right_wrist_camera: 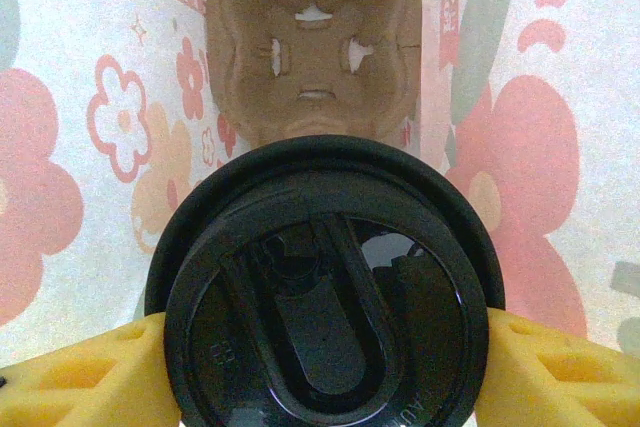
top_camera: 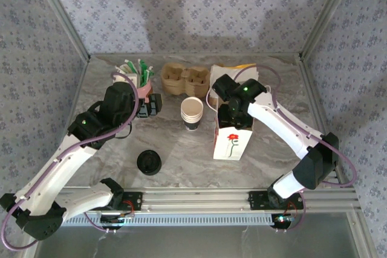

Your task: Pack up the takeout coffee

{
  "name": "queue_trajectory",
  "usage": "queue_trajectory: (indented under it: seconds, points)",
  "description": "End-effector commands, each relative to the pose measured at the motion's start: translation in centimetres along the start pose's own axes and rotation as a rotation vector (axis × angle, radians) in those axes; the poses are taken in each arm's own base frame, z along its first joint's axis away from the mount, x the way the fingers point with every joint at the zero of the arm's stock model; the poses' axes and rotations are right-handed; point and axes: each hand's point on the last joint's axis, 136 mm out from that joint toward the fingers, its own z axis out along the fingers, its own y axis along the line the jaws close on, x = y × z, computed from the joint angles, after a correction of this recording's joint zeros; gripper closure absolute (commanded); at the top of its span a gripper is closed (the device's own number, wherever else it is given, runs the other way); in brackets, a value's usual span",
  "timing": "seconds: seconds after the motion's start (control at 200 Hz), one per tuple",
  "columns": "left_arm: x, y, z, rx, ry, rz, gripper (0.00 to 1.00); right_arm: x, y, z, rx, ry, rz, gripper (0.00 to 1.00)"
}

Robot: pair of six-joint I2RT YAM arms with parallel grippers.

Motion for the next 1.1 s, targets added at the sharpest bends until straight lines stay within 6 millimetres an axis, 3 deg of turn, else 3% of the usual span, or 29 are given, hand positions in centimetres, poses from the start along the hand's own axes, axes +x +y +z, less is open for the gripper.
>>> queue_trajectory:
  seconds: [0.0,1.094]
  points:
    - [-0.9,-0.2,-0.7,0.014,-0.014,0.011,0.00,0.3,-0.3,-0.1,0.001,0.013,0.001,0.32]
    - [-1.0,0.3,-0.6,-0.015,-0.019,0.029,0.00,0.6,-0.4,3.6,0.049,0.104,-0.030,0.33]
